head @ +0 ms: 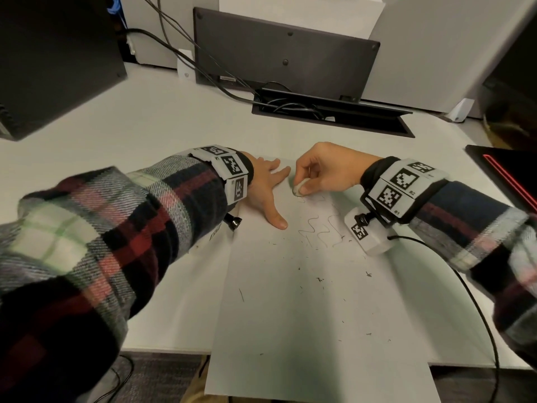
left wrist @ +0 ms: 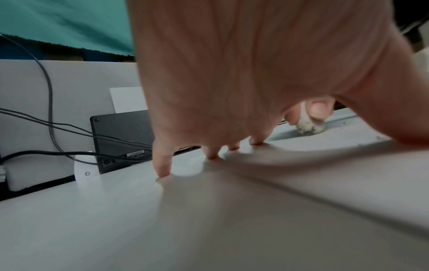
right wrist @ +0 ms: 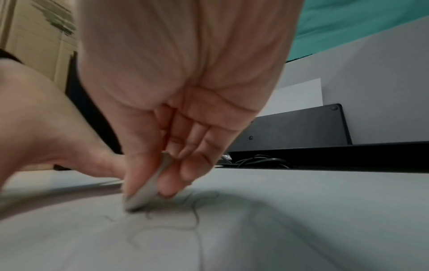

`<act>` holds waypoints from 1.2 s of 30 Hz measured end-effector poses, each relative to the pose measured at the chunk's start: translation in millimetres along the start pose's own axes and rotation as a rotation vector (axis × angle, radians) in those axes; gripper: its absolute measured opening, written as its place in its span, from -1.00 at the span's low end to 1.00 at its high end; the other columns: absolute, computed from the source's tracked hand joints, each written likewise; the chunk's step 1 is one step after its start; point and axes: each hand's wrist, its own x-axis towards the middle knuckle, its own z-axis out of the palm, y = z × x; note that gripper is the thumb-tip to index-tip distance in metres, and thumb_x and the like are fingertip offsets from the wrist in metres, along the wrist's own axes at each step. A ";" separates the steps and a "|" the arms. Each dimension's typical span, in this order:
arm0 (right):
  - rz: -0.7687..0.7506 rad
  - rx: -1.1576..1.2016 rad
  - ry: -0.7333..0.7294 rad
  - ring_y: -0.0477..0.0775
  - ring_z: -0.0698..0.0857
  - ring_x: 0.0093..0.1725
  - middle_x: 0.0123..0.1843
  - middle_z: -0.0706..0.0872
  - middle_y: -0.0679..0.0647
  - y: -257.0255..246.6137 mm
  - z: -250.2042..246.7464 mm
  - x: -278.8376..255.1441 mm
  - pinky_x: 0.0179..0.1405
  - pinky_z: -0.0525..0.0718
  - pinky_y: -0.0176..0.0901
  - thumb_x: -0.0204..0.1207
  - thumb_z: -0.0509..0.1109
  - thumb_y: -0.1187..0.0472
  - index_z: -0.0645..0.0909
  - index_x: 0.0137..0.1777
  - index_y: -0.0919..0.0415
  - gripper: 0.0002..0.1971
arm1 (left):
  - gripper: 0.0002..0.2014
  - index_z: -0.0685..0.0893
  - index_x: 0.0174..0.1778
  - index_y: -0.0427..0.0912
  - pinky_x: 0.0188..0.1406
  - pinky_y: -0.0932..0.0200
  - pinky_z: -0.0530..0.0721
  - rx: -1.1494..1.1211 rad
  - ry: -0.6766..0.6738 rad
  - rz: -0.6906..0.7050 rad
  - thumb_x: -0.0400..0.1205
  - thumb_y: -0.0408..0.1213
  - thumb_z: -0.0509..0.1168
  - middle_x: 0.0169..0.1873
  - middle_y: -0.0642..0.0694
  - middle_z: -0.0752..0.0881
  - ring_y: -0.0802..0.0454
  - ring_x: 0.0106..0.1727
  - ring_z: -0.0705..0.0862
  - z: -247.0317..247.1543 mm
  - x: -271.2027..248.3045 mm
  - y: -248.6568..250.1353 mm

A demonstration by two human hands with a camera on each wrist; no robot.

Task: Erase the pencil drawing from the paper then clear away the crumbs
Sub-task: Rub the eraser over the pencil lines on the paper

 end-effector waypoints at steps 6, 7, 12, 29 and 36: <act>0.012 -0.005 -0.041 -0.22 0.59 -0.38 -0.13 0.80 0.08 6.0 -1.7 -6.9 -0.21 0.59 -0.37 0.40 0.53 0.26 0.73 -0.16 0.13 -0.95 | 0.18 -0.42 0.58 0.08 0.57 -0.16 -0.14 0.005 -0.009 0.003 0.36 0.36 0.32 0.61 0.01 -0.38 -0.07 0.64 -0.32 0.0 1.4 0.2; 0.019 -0.047 0.008 -0.23 0.58 -0.36 -0.12 0.79 0.05 8.9 -3.9 -4.6 -0.18 0.57 -0.36 0.41 0.52 0.25 0.71 -0.17 0.10 -0.95 | 0.18 -0.42 0.58 0.08 0.57 -0.16 -0.14 0.003 -0.007 0.002 0.36 0.36 0.33 0.61 0.02 -0.38 -0.06 0.64 -0.32 0.2 1.8 0.3; 0.057 0.020 0.064 -0.22 0.60 -0.35 -0.19 0.75 -0.01 16.8 -6.0 -4.8 -0.18 0.61 -0.34 0.41 0.52 0.22 0.70 -0.13 0.13 -0.93 | 0.18 -0.38 0.60 0.06 0.58 -0.13 -0.10 -0.022 0.010 0.009 0.36 0.34 0.35 0.63 -0.01 -0.31 -0.03 0.64 -0.26 -0.3 3.9 -1.8; -0.011 -0.044 0.014 -0.20 0.61 -0.36 -0.22 0.77 0.06 9.2 -4.3 1.0 -0.18 0.62 -0.25 0.39 0.52 0.29 0.71 -0.22 0.09 -0.92 | 0.10 -0.40 0.58 0.15 0.56 -0.22 -0.19 -0.036 0.020 -0.010 0.37 0.45 0.20 0.60 -0.03 -0.40 -0.18 0.63 -0.33 -0.7 15.0 9.5; 0.010 0.113 -0.134 -0.15 0.66 -0.37 -0.27 0.80 0.09 5.3 -2.9 -9.1 -0.24 0.63 -0.37 0.38 0.53 0.33 0.75 -0.19 0.20 -0.95 | 0.11 -0.41 0.57 0.17 0.56 -0.22 -0.19 -0.040 0.017 -0.023 0.35 0.47 0.20 0.60 -0.02 -0.41 -0.18 0.63 -0.33 -1.3 17.7 9.1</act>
